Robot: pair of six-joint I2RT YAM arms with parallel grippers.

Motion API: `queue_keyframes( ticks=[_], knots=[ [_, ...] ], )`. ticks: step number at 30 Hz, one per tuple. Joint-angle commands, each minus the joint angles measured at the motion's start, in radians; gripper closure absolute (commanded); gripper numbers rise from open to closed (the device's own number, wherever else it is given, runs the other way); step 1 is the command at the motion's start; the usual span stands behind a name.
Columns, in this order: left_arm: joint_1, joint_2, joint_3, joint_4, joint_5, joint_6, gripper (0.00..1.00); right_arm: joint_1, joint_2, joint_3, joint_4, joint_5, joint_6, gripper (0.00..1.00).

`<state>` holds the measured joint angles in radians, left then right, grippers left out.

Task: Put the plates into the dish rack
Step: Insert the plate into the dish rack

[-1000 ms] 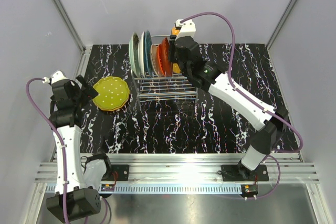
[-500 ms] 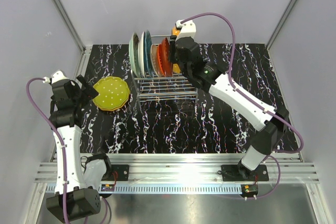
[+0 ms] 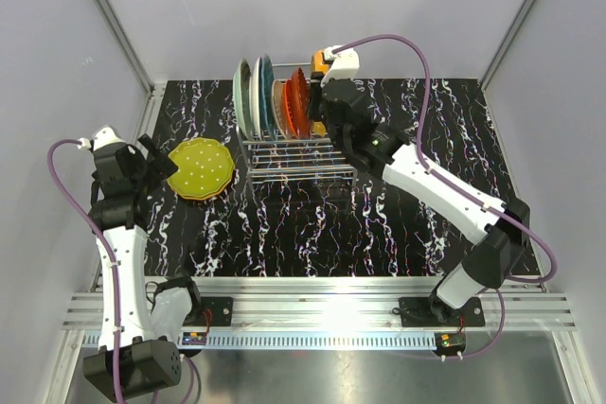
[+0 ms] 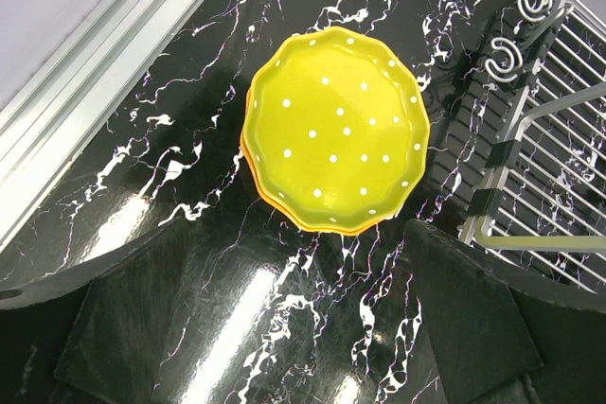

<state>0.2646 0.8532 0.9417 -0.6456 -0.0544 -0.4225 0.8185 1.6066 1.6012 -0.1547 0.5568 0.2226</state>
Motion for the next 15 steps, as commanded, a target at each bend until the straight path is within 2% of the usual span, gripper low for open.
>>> queue_keyframes(
  ticks=[1,13,15],
  knots=[
    [-0.005,0.006,-0.001,0.049,0.021,0.014,0.01,0.025,-0.028,-0.05,-0.016,0.061,-0.054,1.0],
    [-0.01,0.003,-0.003,0.05,0.019,0.013,0.01,0.059,-0.039,-0.142,0.049,0.097,-0.048,1.0],
    [-0.011,0.003,-0.001,0.05,0.018,0.014,0.01,0.057,-0.031,-0.13,0.052,0.085,-0.051,0.97]
  ],
)
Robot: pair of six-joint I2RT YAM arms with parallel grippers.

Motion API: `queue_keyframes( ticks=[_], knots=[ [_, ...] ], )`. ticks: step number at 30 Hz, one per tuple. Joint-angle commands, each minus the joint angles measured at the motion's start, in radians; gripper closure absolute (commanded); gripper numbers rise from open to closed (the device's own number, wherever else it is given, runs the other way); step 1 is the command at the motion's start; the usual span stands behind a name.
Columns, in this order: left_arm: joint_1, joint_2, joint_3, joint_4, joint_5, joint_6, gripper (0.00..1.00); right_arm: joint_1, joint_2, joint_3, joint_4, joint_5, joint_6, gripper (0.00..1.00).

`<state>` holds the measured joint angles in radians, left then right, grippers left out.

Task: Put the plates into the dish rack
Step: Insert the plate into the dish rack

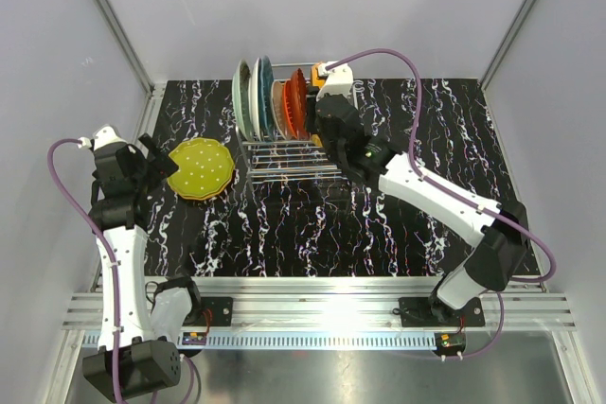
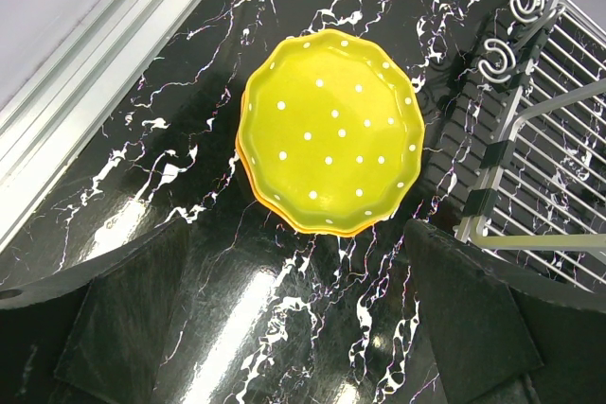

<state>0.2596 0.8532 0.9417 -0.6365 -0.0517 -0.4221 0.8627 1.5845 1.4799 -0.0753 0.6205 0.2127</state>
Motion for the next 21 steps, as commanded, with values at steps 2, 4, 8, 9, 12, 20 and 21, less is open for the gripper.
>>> queue_keyframes(
  ticks=[2,4,8,9,12,20,21],
  knots=[
    [-0.01,0.003,-0.003,0.04,0.013,0.014,0.01,0.013,-0.003,0.017,-0.034,0.021,-0.045,0.93],
    [-0.01,0.001,-0.003,0.04,0.013,0.014,0.01,0.013,0.014,0.037,-0.041,0.018,-0.053,0.87],
    [-0.013,0.0,-0.001,0.038,0.012,0.016,0.01,0.013,0.041,0.094,-0.069,0.015,-0.059,0.8],
    [-0.013,0.0,-0.003,0.038,0.012,0.016,0.01,0.013,0.049,0.095,-0.073,0.005,-0.053,0.78],
    [-0.014,0.001,-0.001,0.038,0.012,0.017,0.01,0.013,0.064,0.095,-0.075,0.007,-0.042,0.73],
    [-0.019,0.001,-0.003,0.04,0.013,0.017,0.01,0.004,0.094,0.12,-0.063,0.007,-0.042,0.67],
    [-0.019,0.001,-0.003,0.04,0.013,0.017,0.01,0.002,0.104,0.128,-0.066,0.005,-0.044,0.66]
  ],
)
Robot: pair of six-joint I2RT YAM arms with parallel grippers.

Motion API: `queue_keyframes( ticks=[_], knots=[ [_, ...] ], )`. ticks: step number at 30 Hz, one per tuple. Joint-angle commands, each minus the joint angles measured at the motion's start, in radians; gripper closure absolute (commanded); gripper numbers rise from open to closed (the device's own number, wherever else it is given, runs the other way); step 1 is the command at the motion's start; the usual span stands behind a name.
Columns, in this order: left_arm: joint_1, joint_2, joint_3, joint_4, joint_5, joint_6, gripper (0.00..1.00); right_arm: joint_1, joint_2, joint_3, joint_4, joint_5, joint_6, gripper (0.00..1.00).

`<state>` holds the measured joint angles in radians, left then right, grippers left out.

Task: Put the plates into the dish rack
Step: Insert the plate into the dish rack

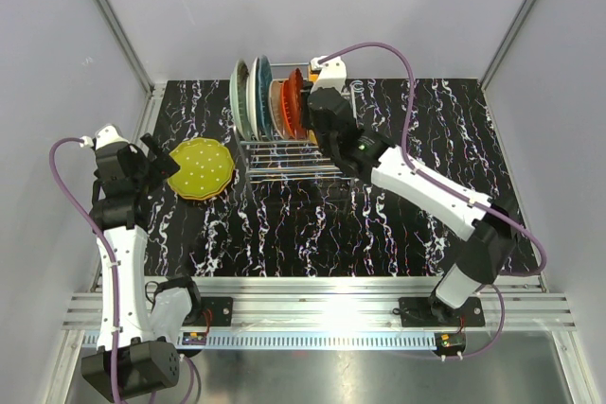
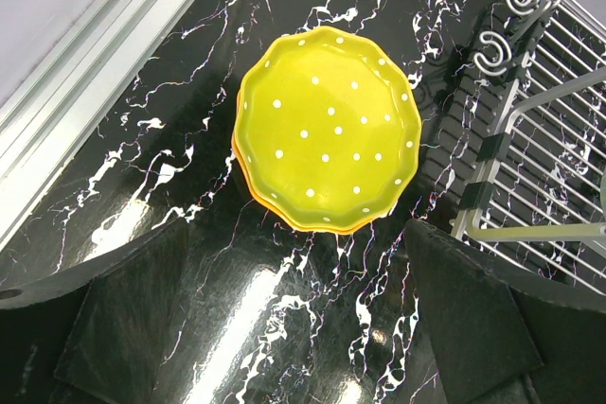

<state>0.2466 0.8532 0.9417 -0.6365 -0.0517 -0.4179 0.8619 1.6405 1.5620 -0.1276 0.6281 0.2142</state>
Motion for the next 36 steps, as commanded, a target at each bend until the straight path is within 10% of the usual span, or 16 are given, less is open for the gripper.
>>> queue_keyframes(
  ticks=[1,36],
  knots=[
    [-0.007,0.001,-0.001,0.04,0.013,0.013,0.01,0.002,0.053,0.059,-0.02,-0.001,-0.05,0.65],
    [-0.021,-0.006,-0.001,0.038,0.01,0.016,0.01,-0.006,0.07,0.244,-0.087,-0.038,-0.084,0.4]
  ],
)
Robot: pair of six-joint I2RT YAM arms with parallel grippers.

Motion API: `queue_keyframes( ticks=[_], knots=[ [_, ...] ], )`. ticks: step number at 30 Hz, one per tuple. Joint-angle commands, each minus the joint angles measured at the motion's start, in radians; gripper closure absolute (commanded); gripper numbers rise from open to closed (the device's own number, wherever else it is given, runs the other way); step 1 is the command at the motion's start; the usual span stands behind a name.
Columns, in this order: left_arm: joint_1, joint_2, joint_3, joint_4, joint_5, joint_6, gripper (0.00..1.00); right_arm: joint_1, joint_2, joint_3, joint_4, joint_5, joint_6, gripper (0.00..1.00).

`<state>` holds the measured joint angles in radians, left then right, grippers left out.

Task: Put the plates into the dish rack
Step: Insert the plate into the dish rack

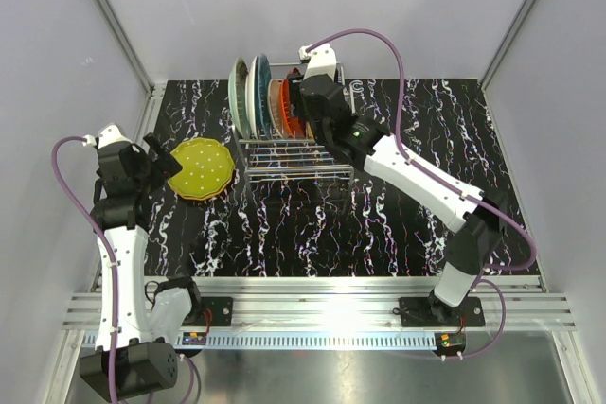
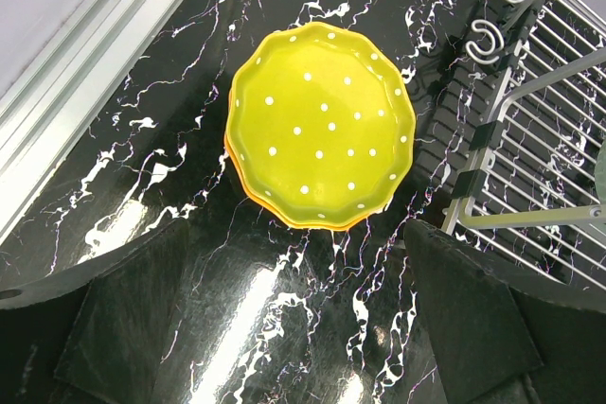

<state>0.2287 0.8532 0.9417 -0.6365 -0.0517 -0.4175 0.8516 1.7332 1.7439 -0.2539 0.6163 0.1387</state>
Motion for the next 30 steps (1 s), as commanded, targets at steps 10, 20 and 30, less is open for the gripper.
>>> queue_keyframes(
  ticks=[10,20,30],
  knots=[
    [-0.006,-0.006,-0.004,0.041,0.007,0.014,0.01,0.004,-0.075,0.042,0.03,-0.033,0.001,0.4],
    [-0.009,-0.006,-0.006,0.04,-0.004,0.014,0.01,0.004,-0.162,-0.007,0.035,-0.047,0.001,0.39],
    [-0.009,0.003,-0.006,0.038,-0.013,0.016,0.01,0.003,-0.305,-0.119,0.022,-0.122,0.03,0.28]
  ],
)
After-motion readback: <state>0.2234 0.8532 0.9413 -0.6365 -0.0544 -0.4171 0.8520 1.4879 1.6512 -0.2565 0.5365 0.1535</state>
